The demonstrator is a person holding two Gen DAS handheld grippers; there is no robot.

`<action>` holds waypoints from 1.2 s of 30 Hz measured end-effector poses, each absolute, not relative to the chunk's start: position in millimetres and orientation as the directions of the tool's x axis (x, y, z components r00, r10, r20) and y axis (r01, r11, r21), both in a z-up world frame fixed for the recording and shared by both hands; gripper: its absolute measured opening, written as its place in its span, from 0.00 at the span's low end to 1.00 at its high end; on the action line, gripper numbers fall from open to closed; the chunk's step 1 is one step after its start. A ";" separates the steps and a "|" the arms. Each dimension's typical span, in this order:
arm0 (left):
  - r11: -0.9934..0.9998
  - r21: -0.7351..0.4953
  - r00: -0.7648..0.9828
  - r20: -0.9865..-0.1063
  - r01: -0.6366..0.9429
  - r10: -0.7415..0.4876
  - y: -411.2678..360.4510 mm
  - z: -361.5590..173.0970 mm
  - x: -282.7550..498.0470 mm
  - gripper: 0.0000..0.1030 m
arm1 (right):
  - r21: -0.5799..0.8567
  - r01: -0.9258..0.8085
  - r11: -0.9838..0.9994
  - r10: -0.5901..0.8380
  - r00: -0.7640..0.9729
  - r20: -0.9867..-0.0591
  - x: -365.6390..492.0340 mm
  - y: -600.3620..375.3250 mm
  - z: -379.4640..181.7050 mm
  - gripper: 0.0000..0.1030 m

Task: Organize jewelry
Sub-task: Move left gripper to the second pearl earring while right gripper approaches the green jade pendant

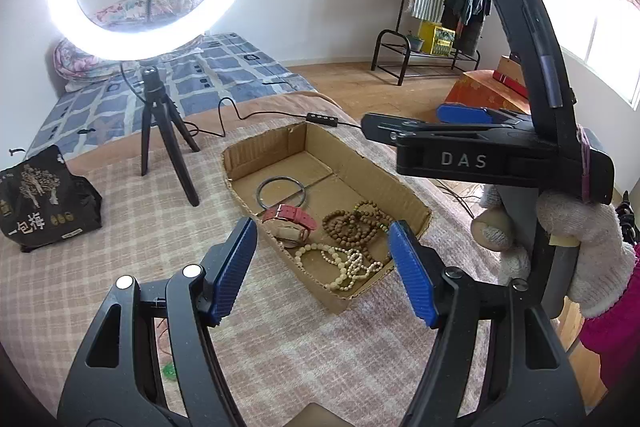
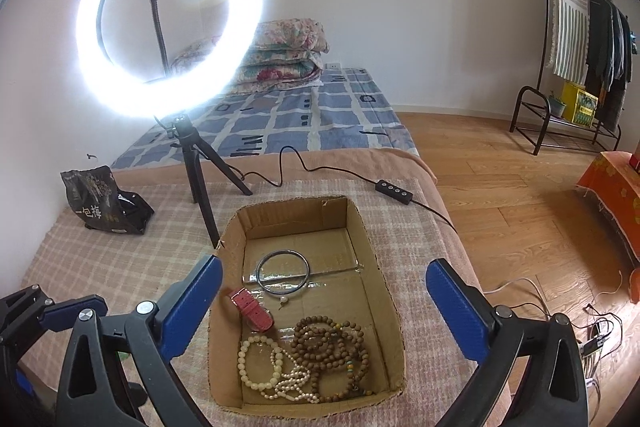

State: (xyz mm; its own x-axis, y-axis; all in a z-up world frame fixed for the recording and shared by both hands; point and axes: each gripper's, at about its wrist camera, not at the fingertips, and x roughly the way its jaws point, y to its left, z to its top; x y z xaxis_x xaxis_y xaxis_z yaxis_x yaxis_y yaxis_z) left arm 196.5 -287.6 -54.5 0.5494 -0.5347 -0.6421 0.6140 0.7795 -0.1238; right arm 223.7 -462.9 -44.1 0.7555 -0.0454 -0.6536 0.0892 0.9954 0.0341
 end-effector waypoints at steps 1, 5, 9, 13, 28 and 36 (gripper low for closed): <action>0.782 -0.120 0.555 -0.640 0.611 -0.532 -283.6 -52.7 194.9 0.68 | 0.034 0.090 0.995 -0.047 0.757 -0.652 221.2 -461.9 -43.0 1.00; 0.791 -0.121 0.565 -0.636 0.599 -0.525 -267.7 -48.7 190.7 0.68 | 0.027 0.098 0.995 -0.058 0.765 -0.641 211.4 -458.2 -36.3 1.00; 0.808 -0.134 0.576 -0.635 0.573 -0.514 -244.1 -49.4 189.5 0.68 | 0.037 0.093 0.995 -0.048 0.770 -0.636 202.7 -453.8 -32.5 1.00; 0.828 -0.116 0.598 -0.638 0.549 -0.486 -220.1 -53.7 188.8 0.68 | 0.037 0.079 0.996 -0.038 0.772 -0.634 195.8 -446.6 -32.1 1.00; 0.913 -0.119 0.656 -0.660 0.391 -0.367 -113.2 -76.3 211.4 0.68 | 0.070 -0.061 0.996 0.092 0.746 -0.660 186.9 -388.0 -46.9 1.00; 0.934 -0.140 0.648 -0.685 0.329 -0.331 -69.8 -98.8 226.7 0.68 | 0.103 -0.174 0.979 0.197 0.699 -0.688 189.7 -341.5 -71.3 0.99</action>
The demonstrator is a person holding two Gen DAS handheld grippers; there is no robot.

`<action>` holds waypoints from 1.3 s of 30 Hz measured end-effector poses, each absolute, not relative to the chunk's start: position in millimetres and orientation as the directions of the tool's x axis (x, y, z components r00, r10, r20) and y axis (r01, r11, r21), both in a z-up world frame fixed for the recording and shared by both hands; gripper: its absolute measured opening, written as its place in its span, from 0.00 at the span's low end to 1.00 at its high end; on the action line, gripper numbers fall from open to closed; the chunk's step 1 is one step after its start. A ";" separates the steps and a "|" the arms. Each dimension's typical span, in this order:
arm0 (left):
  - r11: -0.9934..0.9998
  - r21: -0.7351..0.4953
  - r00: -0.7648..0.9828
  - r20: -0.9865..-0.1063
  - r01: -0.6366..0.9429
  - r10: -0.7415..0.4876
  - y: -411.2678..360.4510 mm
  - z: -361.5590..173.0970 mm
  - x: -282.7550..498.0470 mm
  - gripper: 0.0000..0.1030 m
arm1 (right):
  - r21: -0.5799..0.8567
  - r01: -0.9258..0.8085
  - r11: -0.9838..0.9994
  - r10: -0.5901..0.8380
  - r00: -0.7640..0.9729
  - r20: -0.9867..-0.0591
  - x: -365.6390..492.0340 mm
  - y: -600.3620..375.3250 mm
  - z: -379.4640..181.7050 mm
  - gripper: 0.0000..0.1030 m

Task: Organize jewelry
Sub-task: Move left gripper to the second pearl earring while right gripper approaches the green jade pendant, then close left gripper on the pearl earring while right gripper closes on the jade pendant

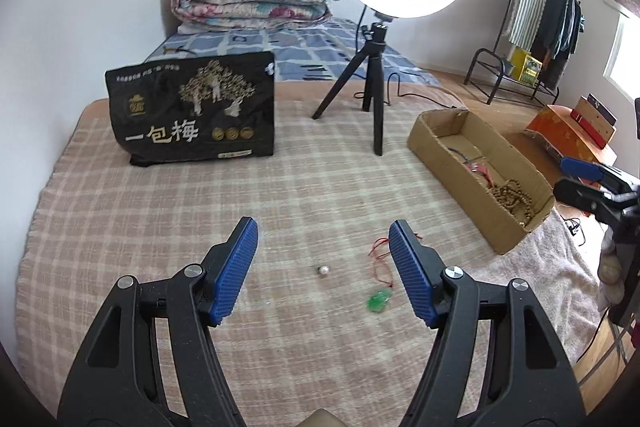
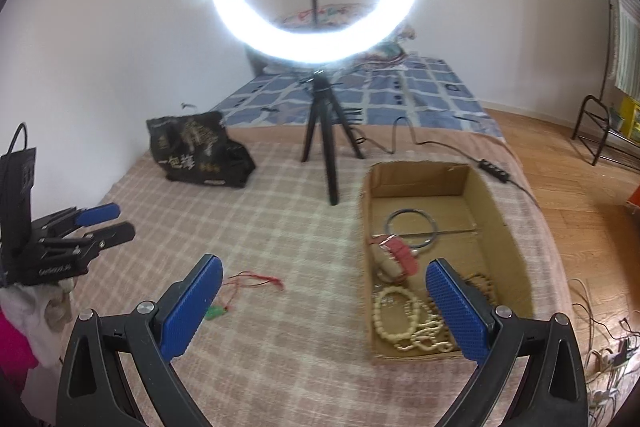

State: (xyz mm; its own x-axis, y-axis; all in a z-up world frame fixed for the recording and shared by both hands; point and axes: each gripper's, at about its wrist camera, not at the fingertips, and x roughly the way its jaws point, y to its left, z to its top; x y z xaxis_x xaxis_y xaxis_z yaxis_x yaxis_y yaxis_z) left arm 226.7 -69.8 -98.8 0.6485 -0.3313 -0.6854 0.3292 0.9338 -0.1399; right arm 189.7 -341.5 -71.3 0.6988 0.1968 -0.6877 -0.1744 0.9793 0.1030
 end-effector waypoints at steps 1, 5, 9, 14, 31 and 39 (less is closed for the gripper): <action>0.934 -0.143 0.645 -0.689 0.326 -0.331 -66.3 -102.1 228.0 0.68 | 0.109 -0.188 0.976 0.211 0.692 -0.691 189.8 -335.9 -75.5 0.99; 0.934 -0.139 0.625 -0.709 0.330 -0.326 -61.9 -114.3 233.2 0.56 | 0.130 -0.242 0.962 0.260 0.650 -0.714 193.3 -312.9 -98.5 0.96; 0.923 -0.130 0.596 -0.729 0.363 -0.337 -66.1 -129.5 235.8 0.44 | 0.148 -0.300 0.942 0.307 0.597 -0.742 195.0 -292.7 -122.5 0.91; 0.898 -0.135 0.543 -0.756 0.419 -0.367 -78.2 -150.7 239.3 0.32 | 0.153 -0.393 0.907 0.359 0.528 -0.770 194.5 -266.9 -148.0 0.79; 0.878 -0.133 0.461 -0.810 0.459 -0.363 -102.1 -202.3 262.1 0.26 | 0.154 -0.505 0.849 0.398 0.421 -0.815 209.2 -230.9 -197.5 0.57; 0.878 -0.106 0.460 -0.819 0.467 -0.343 -104.0 -211.4 269.2 0.26 | 0.148 -0.520 0.841 0.398 0.411 -0.820 213.0 -224.3 -203.2 0.53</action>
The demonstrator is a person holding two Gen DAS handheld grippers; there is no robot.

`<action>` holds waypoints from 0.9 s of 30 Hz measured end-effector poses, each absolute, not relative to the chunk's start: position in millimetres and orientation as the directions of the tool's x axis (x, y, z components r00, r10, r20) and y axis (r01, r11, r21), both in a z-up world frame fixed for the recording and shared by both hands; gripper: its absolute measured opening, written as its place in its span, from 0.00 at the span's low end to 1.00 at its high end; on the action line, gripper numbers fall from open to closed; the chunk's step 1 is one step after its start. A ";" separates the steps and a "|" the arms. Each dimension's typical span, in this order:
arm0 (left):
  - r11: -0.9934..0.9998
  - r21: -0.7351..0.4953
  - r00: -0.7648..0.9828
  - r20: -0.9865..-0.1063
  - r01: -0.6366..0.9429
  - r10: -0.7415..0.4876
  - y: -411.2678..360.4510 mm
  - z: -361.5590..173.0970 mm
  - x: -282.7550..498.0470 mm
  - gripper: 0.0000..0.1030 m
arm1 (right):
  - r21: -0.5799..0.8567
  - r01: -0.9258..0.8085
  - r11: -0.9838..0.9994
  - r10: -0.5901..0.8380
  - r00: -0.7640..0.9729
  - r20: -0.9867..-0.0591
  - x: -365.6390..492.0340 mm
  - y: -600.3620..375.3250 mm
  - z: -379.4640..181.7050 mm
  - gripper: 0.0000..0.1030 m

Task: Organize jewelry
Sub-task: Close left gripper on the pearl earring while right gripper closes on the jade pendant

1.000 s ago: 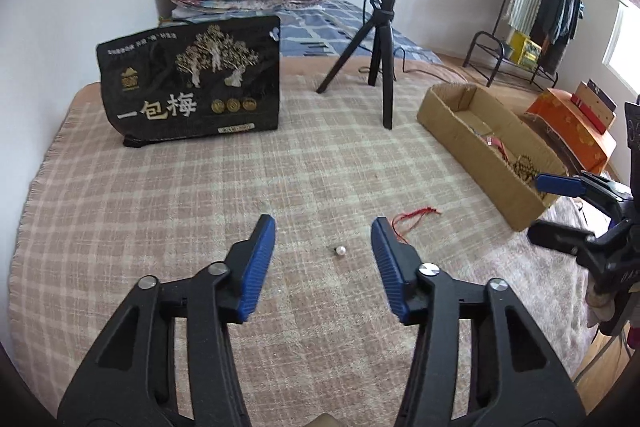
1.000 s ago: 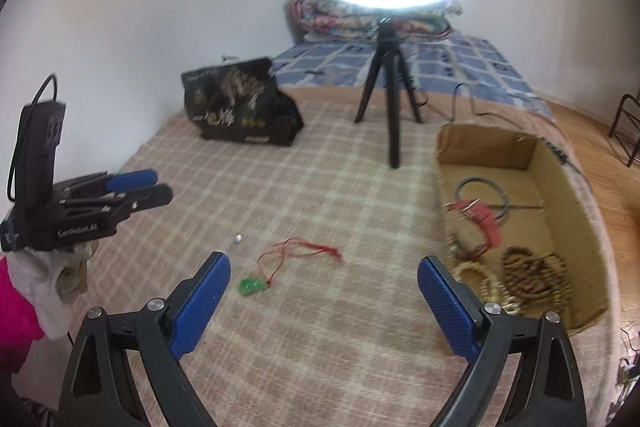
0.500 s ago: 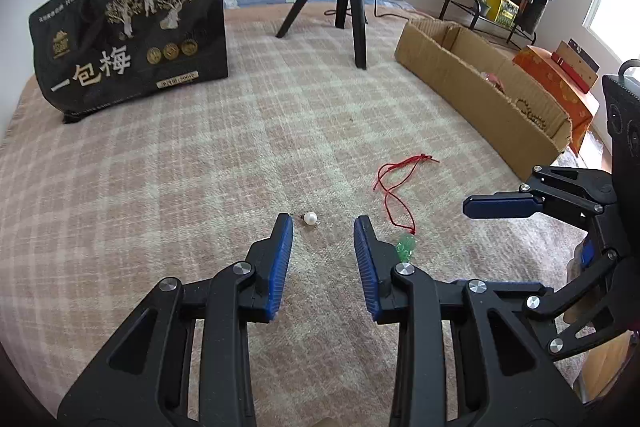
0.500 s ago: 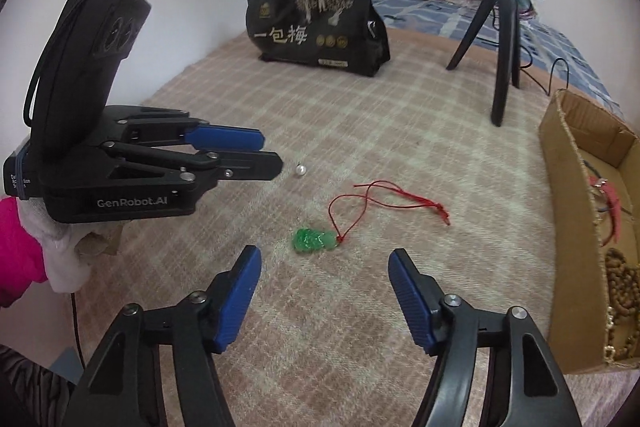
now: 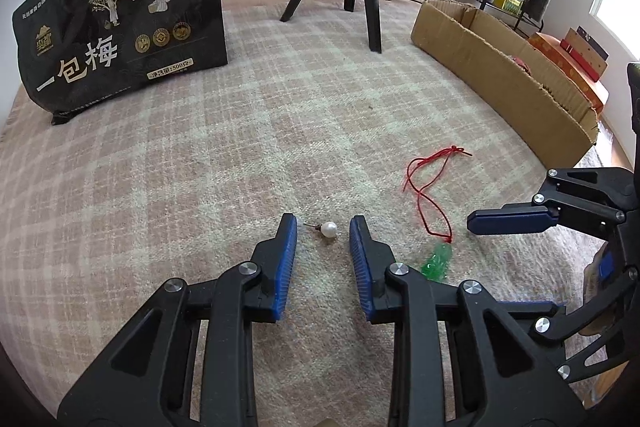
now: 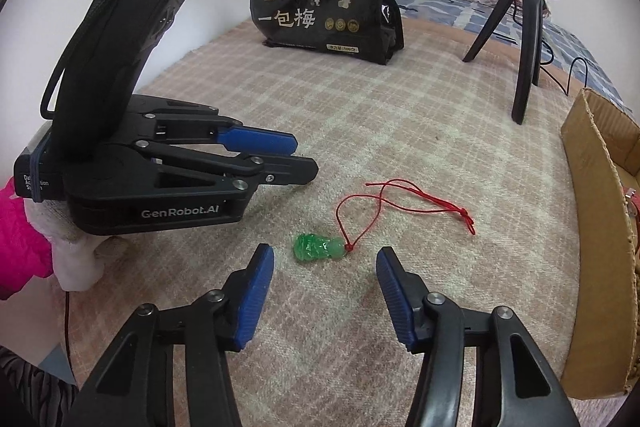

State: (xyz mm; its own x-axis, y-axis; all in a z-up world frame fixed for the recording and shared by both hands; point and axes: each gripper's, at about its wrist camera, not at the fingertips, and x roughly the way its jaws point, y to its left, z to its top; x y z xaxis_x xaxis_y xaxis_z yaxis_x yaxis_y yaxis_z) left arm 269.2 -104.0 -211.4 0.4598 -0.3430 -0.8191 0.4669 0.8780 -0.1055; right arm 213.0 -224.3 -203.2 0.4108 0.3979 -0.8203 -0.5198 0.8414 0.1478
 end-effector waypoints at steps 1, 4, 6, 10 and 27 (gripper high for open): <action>0.877 -0.106 0.459 -0.820 0.468 -0.344 -103.9 -212.0 270.5 0.25 | 0.146 -0.523 0.840 0.397 0.409 -0.822 212.9 -223.1 -204.2 0.51; 0.877 -0.104 0.460 -0.819 0.468 -0.343 -103.6 -212.9 272.0 0.21 | 0.131 -0.532 0.836 0.388 0.407 -0.827 213.9 -218.5 -207.1 0.47; 0.879 -0.106 0.461 -0.819 0.466 -0.343 -102.9 -212.7 272.3 0.18 | 0.127 -0.535 0.835 0.387 0.407 -0.827 215.7 -215.4 -208.1 0.47; 0.878 -0.102 0.463 -0.817 0.468 -0.342 -102.9 -213.9 273.0 0.14 | 0.109 -0.542 0.833 0.375 0.409 -0.832 218.9 -211.0 -210.0 0.44; 0.887 -0.087 0.490 -0.807 0.454 -0.330 -97.5 -205.9 267.3 0.09 | 0.092 -0.530 0.843 0.362 0.433 -0.825 213.3 -214.2 -202.5 0.32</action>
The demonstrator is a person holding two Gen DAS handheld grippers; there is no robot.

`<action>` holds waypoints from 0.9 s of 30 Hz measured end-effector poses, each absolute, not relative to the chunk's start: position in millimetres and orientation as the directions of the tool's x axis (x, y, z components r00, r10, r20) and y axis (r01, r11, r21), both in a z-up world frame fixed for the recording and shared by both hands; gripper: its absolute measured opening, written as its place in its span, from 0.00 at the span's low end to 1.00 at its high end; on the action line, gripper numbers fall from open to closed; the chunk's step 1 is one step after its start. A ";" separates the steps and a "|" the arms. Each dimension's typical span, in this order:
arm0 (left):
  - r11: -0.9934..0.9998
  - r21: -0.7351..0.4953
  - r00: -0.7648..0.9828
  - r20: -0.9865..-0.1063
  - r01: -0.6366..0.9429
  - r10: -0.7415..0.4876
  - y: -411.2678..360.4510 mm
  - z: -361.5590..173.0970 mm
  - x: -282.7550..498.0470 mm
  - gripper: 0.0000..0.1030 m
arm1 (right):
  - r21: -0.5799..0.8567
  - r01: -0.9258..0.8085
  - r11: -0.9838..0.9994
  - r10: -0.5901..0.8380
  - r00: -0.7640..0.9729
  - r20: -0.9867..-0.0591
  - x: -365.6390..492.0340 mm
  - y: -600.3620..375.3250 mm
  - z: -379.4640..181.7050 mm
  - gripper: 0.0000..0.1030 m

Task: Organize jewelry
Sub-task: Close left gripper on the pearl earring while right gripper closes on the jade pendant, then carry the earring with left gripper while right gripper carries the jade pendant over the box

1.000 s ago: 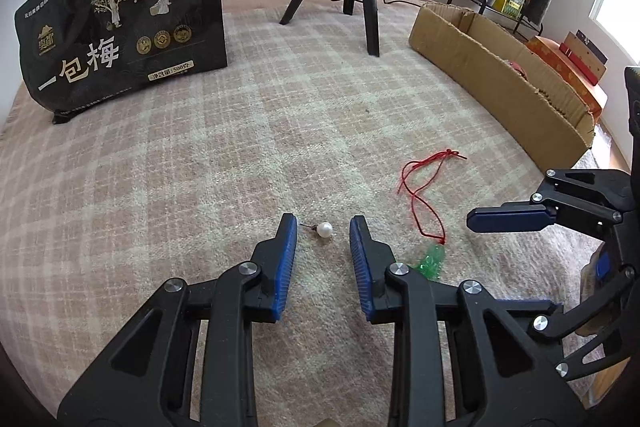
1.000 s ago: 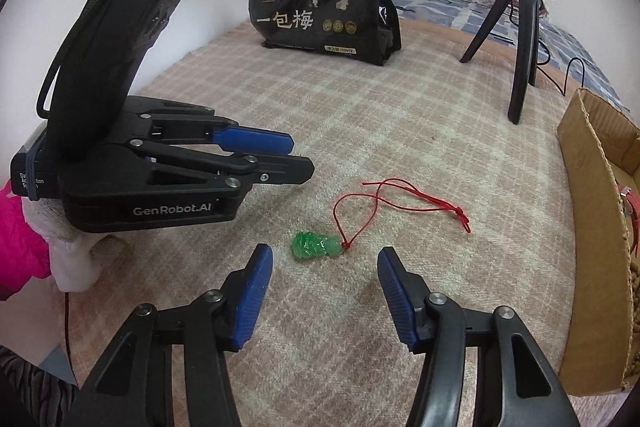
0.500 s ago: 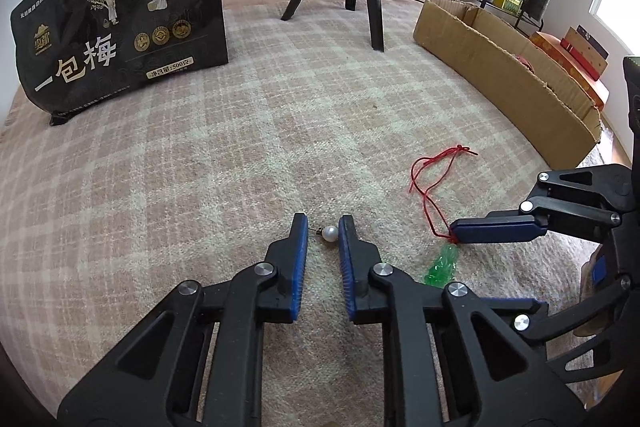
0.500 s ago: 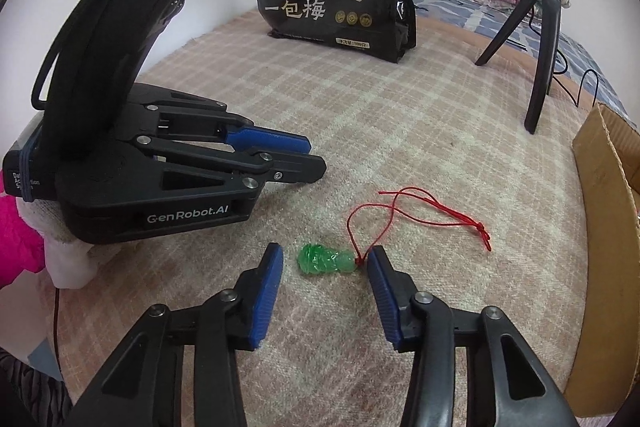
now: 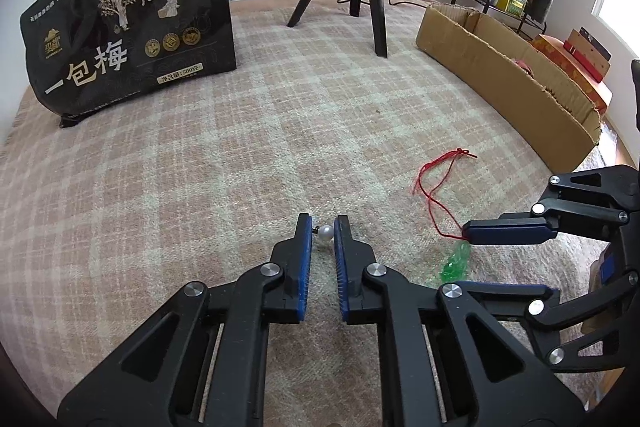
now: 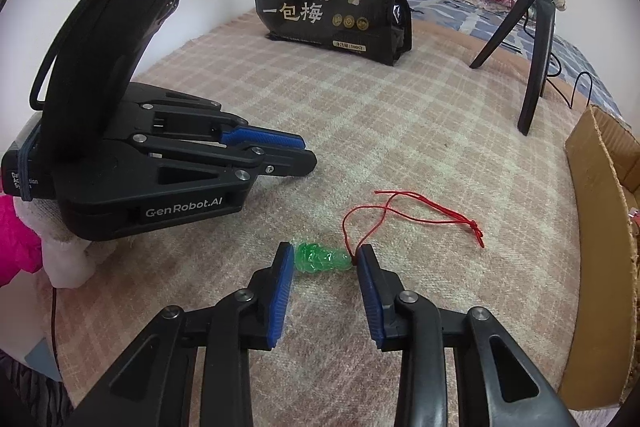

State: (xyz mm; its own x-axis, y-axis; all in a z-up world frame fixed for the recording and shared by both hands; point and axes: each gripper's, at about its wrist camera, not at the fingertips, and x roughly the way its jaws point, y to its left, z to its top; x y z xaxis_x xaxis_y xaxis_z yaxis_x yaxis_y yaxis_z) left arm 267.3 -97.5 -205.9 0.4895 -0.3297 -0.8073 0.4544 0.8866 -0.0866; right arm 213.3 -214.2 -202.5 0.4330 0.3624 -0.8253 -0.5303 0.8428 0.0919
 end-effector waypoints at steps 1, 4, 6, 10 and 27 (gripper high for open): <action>0.890 -0.086 0.495 -0.805 0.448 -0.327 -95.9 -203.5 266.7 0.06 | 0.093 -0.529 0.844 0.364 0.436 -0.823 212.1 -215.4 -200.4 0.32; 0.894 -0.090 0.504 -0.799 0.438 -0.328 -92.7 -196.4 265.3 0.05 | 0.092 -0.522 0.848 0.366 0.452 -0.814 207.9 -219.9 -191.7 0.32; 0.895 -0.083 0.514 -0.794 0.438 -0.326 -92.6 -191.3 263.6 0.05 | 0.092 -0.516 0.852 0.368 0.464 -0.806 204.2 -225.0 -184.7 0.32; 0.897 -0.079 0.525 -0.787 0.434 -0.324 -91.4 -185.6 261.5 0.05 | 0.094 -0.502 0.860 0.369 0.483 -0.794 198.0 -235.1 -174.1 0.32; 0.903 -0.116 0.535 -0.772 0.413 -0.344 -68.1 -172.5 252.1 0.04 | 0.098 -0.471 0.877 0.369 0.526 -0.766 183.3 -264.6 -155.2 0.32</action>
